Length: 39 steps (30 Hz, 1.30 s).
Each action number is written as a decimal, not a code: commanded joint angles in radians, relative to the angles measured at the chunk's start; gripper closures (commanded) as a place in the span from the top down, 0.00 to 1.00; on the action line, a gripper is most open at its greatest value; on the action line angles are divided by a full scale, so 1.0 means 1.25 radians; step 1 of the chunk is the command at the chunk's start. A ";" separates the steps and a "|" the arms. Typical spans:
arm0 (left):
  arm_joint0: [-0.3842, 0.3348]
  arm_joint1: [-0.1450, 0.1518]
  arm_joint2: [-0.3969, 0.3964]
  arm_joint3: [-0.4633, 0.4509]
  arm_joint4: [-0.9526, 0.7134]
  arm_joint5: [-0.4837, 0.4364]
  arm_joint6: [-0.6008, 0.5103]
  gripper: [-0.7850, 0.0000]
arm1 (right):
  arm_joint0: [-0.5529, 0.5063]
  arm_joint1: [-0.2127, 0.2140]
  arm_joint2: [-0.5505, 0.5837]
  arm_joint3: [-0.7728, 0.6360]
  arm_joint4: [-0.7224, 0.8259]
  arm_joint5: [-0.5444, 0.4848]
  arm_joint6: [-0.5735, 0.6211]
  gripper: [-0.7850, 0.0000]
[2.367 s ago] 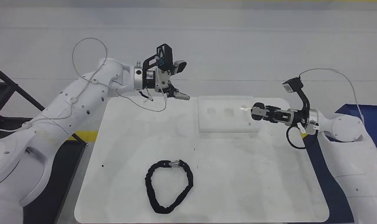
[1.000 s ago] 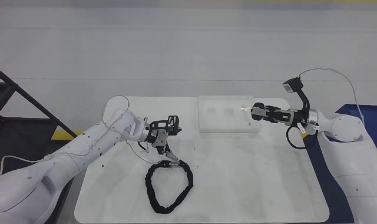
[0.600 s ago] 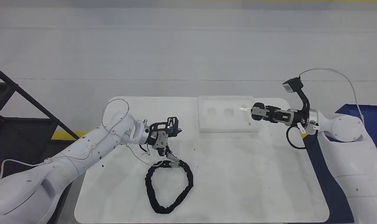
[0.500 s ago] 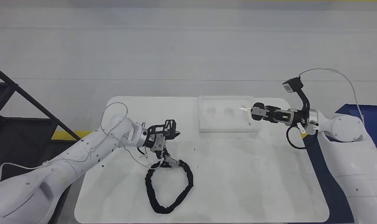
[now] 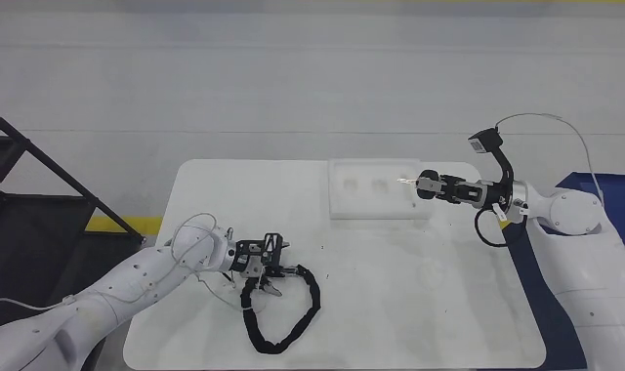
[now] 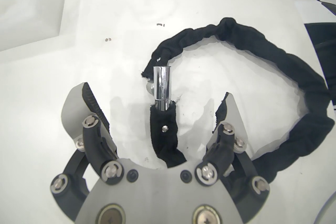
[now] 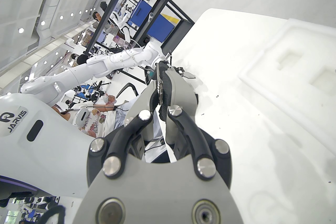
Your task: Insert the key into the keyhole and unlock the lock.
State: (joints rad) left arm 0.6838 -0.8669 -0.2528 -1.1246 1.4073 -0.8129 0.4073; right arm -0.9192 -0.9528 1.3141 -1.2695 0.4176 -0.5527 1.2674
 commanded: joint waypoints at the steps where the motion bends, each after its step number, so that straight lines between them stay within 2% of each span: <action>1: 0.015 -0.001 -0.006 0.003 -0.003 0.019 -0.001 1.00 | 0.000 0.000 0.000 0.000 0.000 0.000 0.000 0.00; 7: 0.046 0.000 -0.029 -0.005 -0.003 0.071 0.000 1.00 | 0.000 0.000 0.000 0.000 0.000 0.000 0.000 0.00; 14: 0.067 -0.002 -0.049 -0.026 0.014 0.083 -0.031 1.00 | 0.000 0.000 0.000 0.000 0.000 0.000 0.000 0.00; 15: 0.070 -0.002 -0.052 -0.026 0.014 0.082 -0.035 0.91 | 0.000 0.000 0.000 0.000 0.000 0.000 0.000 0.00; 17: 0.074 -0.004 -0.058 -0.027 0.014 0.081 -0.042 0.55 | 0.000 0.000 0.000 0.000 0.000 0.000 0.000 0.00; 20: 0.081 -0.005 -0.068 -0.026 0.013 0.082 -0.049 0.31 | 0.000 0.000 0.000 0.000 0.000 0.000 0.000 0.00; 21: 0.083 -0.005 -0.072 -0.025 0.012 0.084 -0.050 0.05 | 0.000 0.000 0.000 0.000 0.000 0.000 0.000 0.00; 22: 0.085 -0.005 -0.076 -0.024 0.012 0.085 -0.052 0.00 | 0.000 0.000 0.000 0.000 0.000 0.000 0.000 0.00; 31: 0.100 -0.006 -0.107 -0.035 0.028 0.093 -0.073 0.00 | 0.000 0.000 0.000 0.000 0.000 0.000 0.000 0.00; 39: 0.110 0.004 -0.151 -0.071 0.021 0.069 -0.063 0.00 | 0.000 0.000 0.000 0.000 0.000 0.000 0.000 0.00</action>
State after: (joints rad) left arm 0.8206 -0.8638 -0.4321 -1.2061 1.4415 -0.7175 0.3236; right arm -0.9192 -0.9528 1.3141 -1.2695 0.4176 -0.5527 1.2674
